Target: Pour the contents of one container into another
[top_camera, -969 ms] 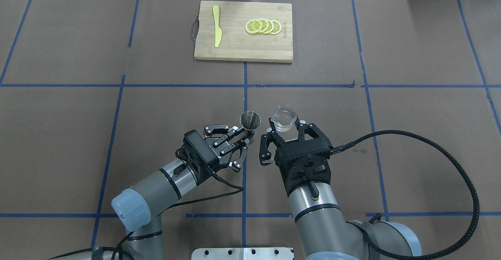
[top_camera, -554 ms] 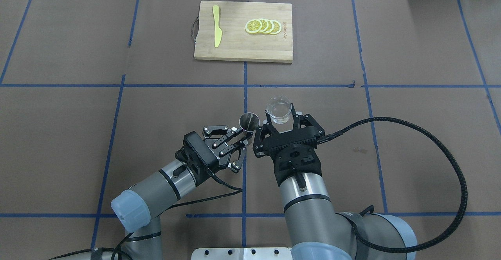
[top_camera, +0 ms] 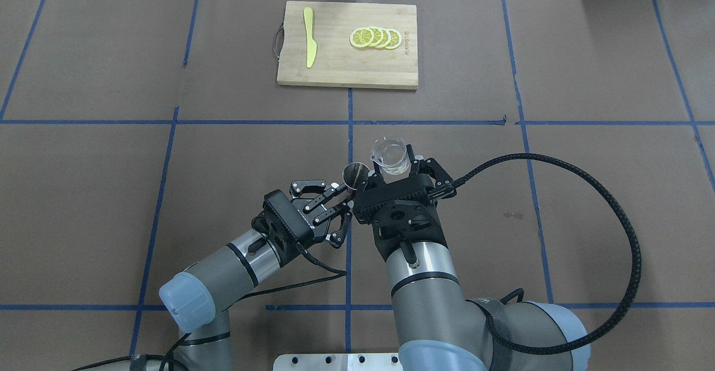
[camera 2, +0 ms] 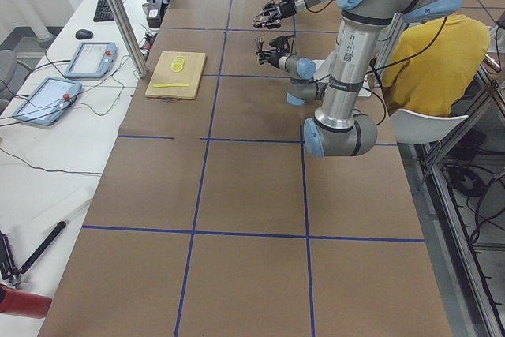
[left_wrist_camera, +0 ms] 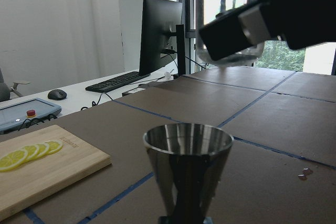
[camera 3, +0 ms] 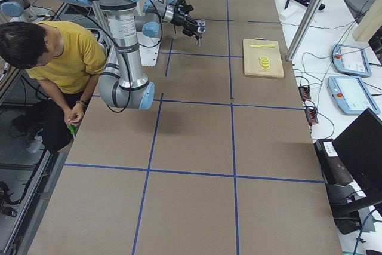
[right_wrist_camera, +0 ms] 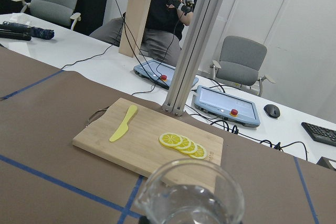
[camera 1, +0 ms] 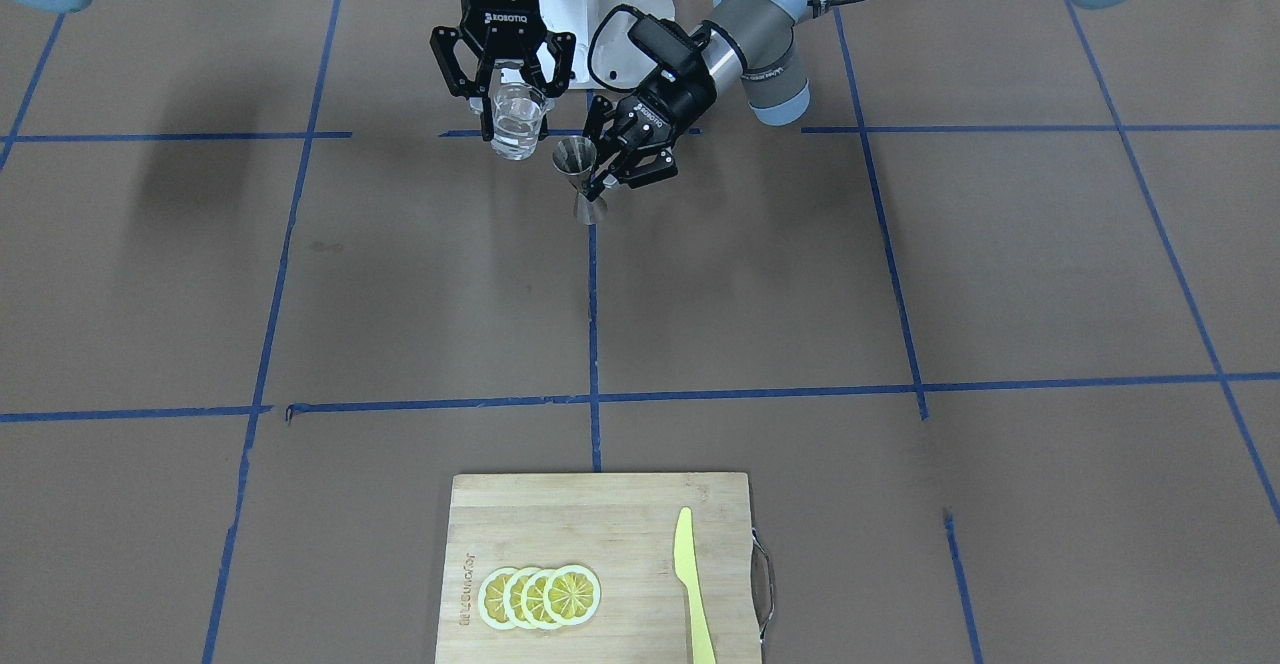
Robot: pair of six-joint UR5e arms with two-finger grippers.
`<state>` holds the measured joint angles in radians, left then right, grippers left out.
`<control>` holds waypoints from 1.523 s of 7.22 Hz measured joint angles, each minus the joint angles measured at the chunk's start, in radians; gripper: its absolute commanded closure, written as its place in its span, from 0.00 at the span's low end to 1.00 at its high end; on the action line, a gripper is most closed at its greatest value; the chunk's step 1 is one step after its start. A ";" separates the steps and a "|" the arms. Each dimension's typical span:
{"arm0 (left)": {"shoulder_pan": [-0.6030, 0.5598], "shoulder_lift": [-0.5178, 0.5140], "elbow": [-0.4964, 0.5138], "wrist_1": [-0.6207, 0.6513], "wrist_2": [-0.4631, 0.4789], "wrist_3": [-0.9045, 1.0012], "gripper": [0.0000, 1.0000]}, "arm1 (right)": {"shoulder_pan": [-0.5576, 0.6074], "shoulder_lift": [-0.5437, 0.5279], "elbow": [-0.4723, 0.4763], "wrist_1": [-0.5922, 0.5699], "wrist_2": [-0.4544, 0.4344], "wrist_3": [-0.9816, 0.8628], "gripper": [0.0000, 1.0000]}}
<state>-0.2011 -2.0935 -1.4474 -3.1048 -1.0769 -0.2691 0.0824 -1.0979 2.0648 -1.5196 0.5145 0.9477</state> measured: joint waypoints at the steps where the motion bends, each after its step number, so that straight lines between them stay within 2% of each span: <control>1: 0.000 0.000 0.000 0.000 0.000 0.002 1.00 | 0.000 0.000 0.000 -0.002 0.001 -0.037 1.00; 11: 0.000 -0.008 0.000 0.006 -0.001 0.002 1.00 | -0.005 0.018 -0.008 -0.032 0.003 -0.181 1.00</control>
<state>-0.2010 -2.1019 -1.4479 -3.0986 -1.0784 -0.2666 0.0772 -1.0802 2.0572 -1.5520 0.5175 0.7668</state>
